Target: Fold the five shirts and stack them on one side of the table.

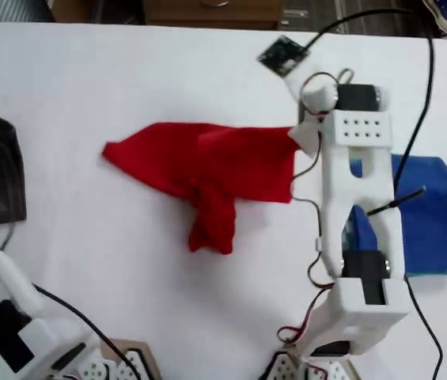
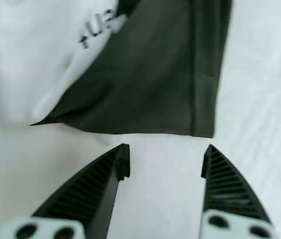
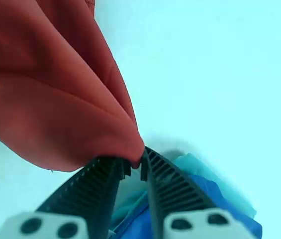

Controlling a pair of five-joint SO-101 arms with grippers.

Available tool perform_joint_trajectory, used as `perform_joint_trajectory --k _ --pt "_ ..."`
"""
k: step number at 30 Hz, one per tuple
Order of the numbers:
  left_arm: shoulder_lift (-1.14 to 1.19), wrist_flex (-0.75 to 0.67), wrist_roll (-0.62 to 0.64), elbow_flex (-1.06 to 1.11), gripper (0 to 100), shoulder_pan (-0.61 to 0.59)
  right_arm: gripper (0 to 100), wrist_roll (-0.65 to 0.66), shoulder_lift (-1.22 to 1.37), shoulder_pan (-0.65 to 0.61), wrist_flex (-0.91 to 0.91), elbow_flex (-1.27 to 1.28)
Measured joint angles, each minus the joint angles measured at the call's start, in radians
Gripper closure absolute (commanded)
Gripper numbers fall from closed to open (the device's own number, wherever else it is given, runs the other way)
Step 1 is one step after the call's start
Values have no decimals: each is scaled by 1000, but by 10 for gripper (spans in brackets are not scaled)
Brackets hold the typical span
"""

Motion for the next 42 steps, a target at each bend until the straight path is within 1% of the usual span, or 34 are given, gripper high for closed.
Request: perform_joint_trajectory --k 2,6,8,12,15,17,20,23,28,33,36,42 --pt "0 0 0 20 744 72 961 0 0 3 28 0" --pt "0 -8 68 32 744 232 811 0 0 -12 106 0" --pt "0 -40 112 34 744 304 759 0 -3 -28 149 -8" --pt "0 -137 181 34 744 420 755 -14 -55 -92 230 -18" --pt "9 -186 190 32 744 511 755 -68 -144 -167 238 37" --pt "48 -213 193 32 744 545 755 -100 -204 -236 241 100" --pt "140 -244 198 31 744 557 755 -141 -293 -350 235 210" --pt "252 -253 222 8 744 552 755 -176 -364 -402 167 328" --pt "397 -252 338 -91 744 523 755 -193 -384 -397 -15 535" --pt "436 -160 489 -203 744 525 755 -193 -385 -396 -198 720" --pt "454 -143 562 -230 744 525 755 -193 -385 -396 -269 787" --pt "514 -143 623 -232 744 523 755 -193 -371 -414 -371 873"
